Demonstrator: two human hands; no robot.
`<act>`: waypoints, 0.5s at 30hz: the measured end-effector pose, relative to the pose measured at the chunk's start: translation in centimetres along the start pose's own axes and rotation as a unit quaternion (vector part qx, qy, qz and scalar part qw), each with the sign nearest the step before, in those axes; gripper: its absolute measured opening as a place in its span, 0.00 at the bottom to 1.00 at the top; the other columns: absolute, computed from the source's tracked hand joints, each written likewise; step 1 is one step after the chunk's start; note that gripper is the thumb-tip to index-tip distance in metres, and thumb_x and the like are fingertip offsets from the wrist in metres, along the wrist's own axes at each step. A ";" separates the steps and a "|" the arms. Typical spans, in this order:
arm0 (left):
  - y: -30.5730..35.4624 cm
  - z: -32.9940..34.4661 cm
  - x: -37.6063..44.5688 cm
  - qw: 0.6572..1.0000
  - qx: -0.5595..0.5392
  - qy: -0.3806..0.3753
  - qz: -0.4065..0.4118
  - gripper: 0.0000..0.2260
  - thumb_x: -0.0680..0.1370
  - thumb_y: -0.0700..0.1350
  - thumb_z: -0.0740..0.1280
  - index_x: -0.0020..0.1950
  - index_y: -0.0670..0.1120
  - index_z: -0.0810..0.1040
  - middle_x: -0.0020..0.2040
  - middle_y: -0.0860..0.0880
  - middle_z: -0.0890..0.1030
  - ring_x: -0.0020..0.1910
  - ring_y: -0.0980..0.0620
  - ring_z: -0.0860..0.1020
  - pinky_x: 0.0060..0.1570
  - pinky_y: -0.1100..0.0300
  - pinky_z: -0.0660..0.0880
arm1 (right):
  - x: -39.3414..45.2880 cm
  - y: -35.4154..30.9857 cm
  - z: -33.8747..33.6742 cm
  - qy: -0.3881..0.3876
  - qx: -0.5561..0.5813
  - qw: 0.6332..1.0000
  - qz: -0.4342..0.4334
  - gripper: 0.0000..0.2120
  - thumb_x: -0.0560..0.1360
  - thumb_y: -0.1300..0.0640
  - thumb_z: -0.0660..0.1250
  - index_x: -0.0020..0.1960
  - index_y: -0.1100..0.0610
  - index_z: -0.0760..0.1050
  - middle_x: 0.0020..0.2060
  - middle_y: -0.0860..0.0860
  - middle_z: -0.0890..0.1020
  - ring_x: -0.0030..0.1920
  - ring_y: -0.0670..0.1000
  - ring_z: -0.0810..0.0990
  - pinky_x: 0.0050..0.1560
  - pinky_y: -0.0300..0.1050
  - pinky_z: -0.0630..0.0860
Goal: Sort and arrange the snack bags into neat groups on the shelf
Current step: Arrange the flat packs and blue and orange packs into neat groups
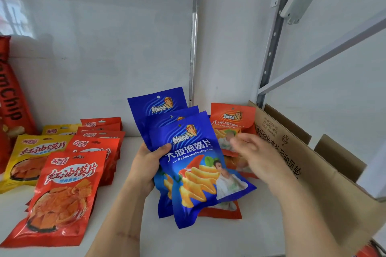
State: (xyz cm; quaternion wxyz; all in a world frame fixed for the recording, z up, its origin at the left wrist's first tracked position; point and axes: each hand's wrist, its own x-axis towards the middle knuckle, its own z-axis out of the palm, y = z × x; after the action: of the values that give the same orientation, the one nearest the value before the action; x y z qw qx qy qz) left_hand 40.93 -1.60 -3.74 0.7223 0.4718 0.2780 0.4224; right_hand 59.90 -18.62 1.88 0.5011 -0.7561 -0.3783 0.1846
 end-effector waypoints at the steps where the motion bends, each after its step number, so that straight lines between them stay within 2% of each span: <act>1: 0.1 -0.1 0.0 1.000 -0.001 -0.001 -0.001 0.14 0.77 0.39 0.71 0.63 0.44 0.77 0.54 0.41 0.86 0.51 0.38 0.85 0.53 0.41 0.81 | 0.8 0.6 -0.6 0.092 -0.023 0.995 0.016 0.16 0.77 0.40 0.64 0.58 0.49 0.76 0.46 0.44 0.83 0.46 0.47 0.82 0.46 0.47 0.78; 2: 0.2 -0.1 -0.1 1.000 -0.005 -0.002 -0.002 0.13 0.78 0.39 0.71 0.62 0.44 0.77 0.54 0.41 0.86 0.50 0.39 0.85 0.52 0.42 0.82 | 1.5 1.2 -1.0 0.156 -0.047 0.986 0.032 0.17 0.79 0.41 0.61 0.57 0.52 0.76 0.46 0.47 0.83 0.46 0.49 0.82 0.45 0.48 0.78; 4: 0.3 -0.1 -0.1 1.000 -0.008 -0.002 -0.003 0.13 0.78 0.39 0.70 0.61 0.45 0.77 0.54 0.42 0.86 0.49 0.40 0.86 0.48 0.45 0.83 | 2.9 2.5 -0.9 0.182 -0.097 0.976 0.074 0.20 0.81 0.42 0.56 0.60 0.56 0.75 0.51 0.52 0.82 0.50 0.54 0.80 0.47 0.48 0.75; 7: 0.3 0.0 -0.1 1.000 -0.005 -0.002 0.000 0.13 0.78 0.39 0.70 0.61 0.46 0.77 0.53 0.42 0.86 0.48 0.41 0.86 0.43 0.48 0.84 | 4.9 4.4 0.3 0.139 -0.103 0.973 0.152 0.26 0.82 0.40 0.52 0.62 0.60 0.74 0.51 0.55 0.80 0.52 0.57 0.78 0.49 0.48 0.72; 10: 0.4 0.0 -0.1 1.000 -0.003 -0.001 0.003 0.12 0.78 0.40 0.70 0.61 0.46 0.77 0.52 0.43 0.87 0.46 0.42 0.86 0.40 0.50 0.84 | 6.1 4.5 0.8 0.119 -0.094 0.970 0.188 0.33 0.82 0.37 0.46 0.63 0.61 0.76 0.57 0.59 0.80 0.58 0.60 0.78 0.59 0.53 0.73; 15: 0.4 -0.2 0.2 1.000 -0.006 0.004 0.009 0.14 0.78 0.40 0.71 0.63 0.46 0.76 0.53 0.42 0.86 0.48 0.41 0.86 0.42 0.49 0.84 | 7.6 3.7 1.0 0.084 -0.100 0.967 0.218 0.32 0.84 0.42 0.43 0.66 0.63 0.73 0.65 0.62 0.76 0.67 0.61 0.72 0.68 0.54 0.66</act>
State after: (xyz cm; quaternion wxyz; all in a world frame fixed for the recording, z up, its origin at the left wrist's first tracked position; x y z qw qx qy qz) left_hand 40.72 -1.24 -3.49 0.7206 0.4679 0.2738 0.4323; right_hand 65.56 -12.99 -1.09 0.4004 -0.8796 -0.1770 0.1861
